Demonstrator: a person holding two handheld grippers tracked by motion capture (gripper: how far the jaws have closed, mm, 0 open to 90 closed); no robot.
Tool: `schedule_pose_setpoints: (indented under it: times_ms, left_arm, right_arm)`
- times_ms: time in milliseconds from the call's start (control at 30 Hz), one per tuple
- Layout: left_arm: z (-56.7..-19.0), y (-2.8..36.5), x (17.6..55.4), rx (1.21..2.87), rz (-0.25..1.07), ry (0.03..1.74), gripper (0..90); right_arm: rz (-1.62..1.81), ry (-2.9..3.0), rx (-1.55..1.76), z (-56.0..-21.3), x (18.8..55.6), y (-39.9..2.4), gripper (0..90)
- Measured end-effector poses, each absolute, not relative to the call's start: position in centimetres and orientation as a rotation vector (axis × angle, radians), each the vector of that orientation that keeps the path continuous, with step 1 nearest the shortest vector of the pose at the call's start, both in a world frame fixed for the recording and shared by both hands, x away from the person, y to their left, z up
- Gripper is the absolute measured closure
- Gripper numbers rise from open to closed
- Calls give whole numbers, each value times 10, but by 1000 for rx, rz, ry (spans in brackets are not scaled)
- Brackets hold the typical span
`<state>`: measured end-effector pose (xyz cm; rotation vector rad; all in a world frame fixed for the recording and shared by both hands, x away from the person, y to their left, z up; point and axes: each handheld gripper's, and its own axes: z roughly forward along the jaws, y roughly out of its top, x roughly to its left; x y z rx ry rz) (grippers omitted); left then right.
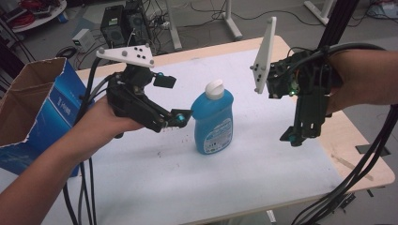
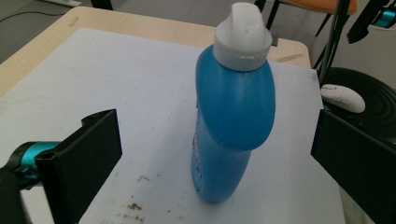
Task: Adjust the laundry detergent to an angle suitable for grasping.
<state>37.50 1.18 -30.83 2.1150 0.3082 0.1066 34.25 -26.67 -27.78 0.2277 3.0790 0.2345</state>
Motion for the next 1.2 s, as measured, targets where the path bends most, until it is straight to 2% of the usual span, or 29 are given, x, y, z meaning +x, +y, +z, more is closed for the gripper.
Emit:
schedule_pose_setpoints:
  times_ms: [1200]
  left_arm:
    - [-341, -44, 372, 2167, 138, 308, 18]
  right_arm:
    - [275, 3067, 228, -280, 340, -273, 37]
